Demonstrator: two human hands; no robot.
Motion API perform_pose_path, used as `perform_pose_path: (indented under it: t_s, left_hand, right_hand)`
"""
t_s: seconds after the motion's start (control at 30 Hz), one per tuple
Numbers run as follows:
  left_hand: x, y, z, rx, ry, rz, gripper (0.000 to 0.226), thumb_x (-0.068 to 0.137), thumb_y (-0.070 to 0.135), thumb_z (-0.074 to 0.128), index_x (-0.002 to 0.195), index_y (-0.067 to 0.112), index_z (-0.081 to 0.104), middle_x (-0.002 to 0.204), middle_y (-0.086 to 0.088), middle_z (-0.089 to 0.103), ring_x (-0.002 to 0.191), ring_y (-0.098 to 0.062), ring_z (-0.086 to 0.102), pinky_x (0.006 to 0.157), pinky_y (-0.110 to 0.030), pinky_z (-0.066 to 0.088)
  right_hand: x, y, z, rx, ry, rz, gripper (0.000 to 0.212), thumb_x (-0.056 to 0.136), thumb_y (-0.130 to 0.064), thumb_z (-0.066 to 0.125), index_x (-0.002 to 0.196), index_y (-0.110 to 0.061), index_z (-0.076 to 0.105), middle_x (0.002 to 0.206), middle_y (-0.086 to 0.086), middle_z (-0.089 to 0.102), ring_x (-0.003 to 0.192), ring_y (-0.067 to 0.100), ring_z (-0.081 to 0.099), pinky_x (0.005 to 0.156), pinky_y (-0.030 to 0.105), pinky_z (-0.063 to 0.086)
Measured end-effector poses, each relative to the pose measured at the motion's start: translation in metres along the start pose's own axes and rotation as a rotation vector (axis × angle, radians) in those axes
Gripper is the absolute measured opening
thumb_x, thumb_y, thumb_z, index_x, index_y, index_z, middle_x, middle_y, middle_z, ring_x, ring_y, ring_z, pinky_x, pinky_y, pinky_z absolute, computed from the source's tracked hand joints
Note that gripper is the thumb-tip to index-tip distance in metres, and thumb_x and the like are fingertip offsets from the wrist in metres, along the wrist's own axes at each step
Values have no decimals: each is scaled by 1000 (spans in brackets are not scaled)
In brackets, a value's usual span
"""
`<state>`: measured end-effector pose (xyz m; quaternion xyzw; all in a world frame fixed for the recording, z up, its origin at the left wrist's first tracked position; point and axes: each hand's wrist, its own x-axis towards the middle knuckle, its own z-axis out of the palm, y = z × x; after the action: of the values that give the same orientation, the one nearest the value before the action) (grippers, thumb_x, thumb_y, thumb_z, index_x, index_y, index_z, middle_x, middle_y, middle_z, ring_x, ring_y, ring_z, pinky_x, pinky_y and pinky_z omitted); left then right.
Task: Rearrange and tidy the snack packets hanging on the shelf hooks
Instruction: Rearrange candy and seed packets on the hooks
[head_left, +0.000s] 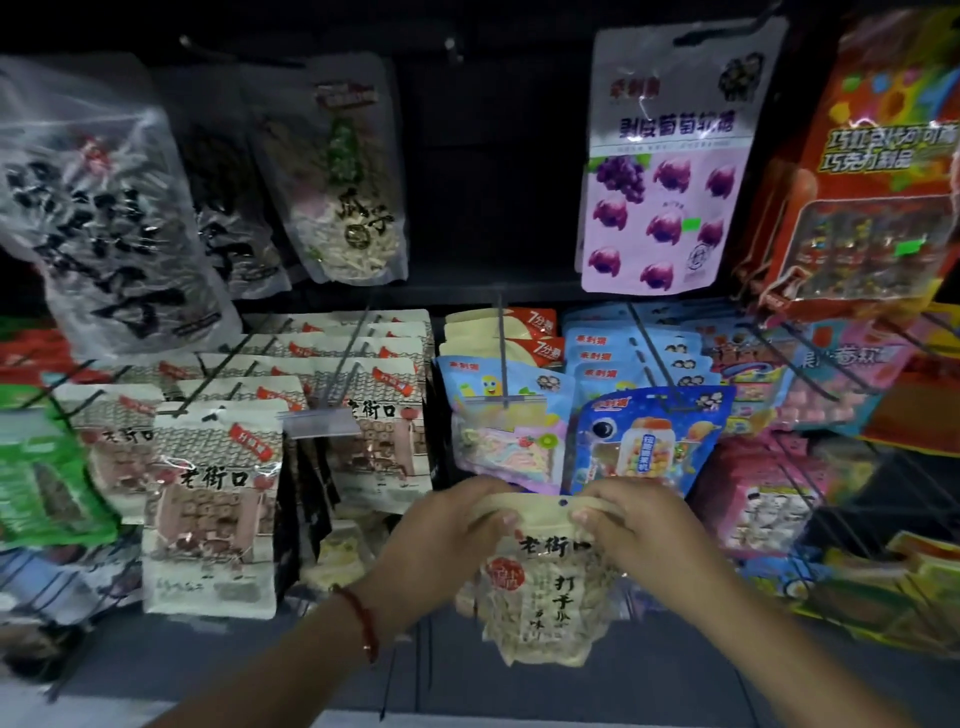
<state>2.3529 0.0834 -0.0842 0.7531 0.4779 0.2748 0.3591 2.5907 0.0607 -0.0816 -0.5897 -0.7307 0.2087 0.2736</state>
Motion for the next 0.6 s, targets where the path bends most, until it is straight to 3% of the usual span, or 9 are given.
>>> perform_pose_path:
  t_s: [0.13, 0.2, 0.3, 0.37, 0.43, 0.5, 0.6]
  left_hand:
    - [-12, -20, -31, 21, 13, 3, 11, 98, 31, 58, 100, 25, 66, 84, 8, 70, 71, 1, 65, 67, -29, 57]
    - [-21, -30, -49, 46, 31, 9, 11, 98, 30, 58, 99, 23, 66, 77, 9, 68, 62, 2, 61, 59, -25, 51]
    - [-33, -54, -75, 43, 44, -20, 12, 96, 32, 61, 94, 22, 66, 72, 13, 65, 63, 1, 60, 57, -22, 44]
    - [-38, -69, -92, -46, 30, -84, 17, 91, 39, 66, 87, 22, 67, 78, 5, 69, 72, -12, 69, 65, -37, 57]
    - [-43, -81, -112, -43, 14, -98, 30, 82, 54, 67, 82, 24, 66, 80, -4, 71, 75, -29, 70, 67, -50, 58]
    - [-47, -91, -132, 113, -14, -64, 36, 80, 62, 62, 81, 25, 65, 75, 2, 70, 67, -18, 68, 62, -42, 57]
    - [-49, -99, -152, 356, -56, 30, 20, 91, 49, 61, 84, 30, 64, 66, 12, 61, 57, 0, 57, 52, -19, 43]
  right_hand:
    - [10, -32, 29, 31, 2, 20, 10, 93, -36, 62, 89, -29, 68, 78, -10, 66, 72, 3, 59, 67, 34, 50]
    - [15, -50, 44, 29, -3, 23, 10, 93, -36, 62, 91, -28, 68, 79, -8, 67, 72, 5, 60, 69, 37, 51]
    - [25, -76, 68, 13, -37, 19, 7, 94, -35, 61, 90, -34, 65, 82, -11, 66, 75, 2, 59, 67, 29, 48]
    - [34, -94, 83, -9, -56, 7, 7, 94, -35, 60, 88, -38, 63, 81, -15, 64, 75, -1, 58, 64, 23, 44]
    - [43, -109, 99, -21, -72, 10, 7, 94, -35, 60, 90, -34, 65, 83, -17, 64, 77, -1, 58, 69, 25, 48]
    - [51, -124, 114, -46, -86, 15, 11, 94, -37, 59, 91, -30, 66, 86, -13, 66, 80, 1, 59, 74, 34, 51]
    - [63, -144, 134, -79, -89, -15, 17, 93, -43, 57, 86, -28, 63, 82, -12, 64, 78, 3, 58, 72, 39, 51]
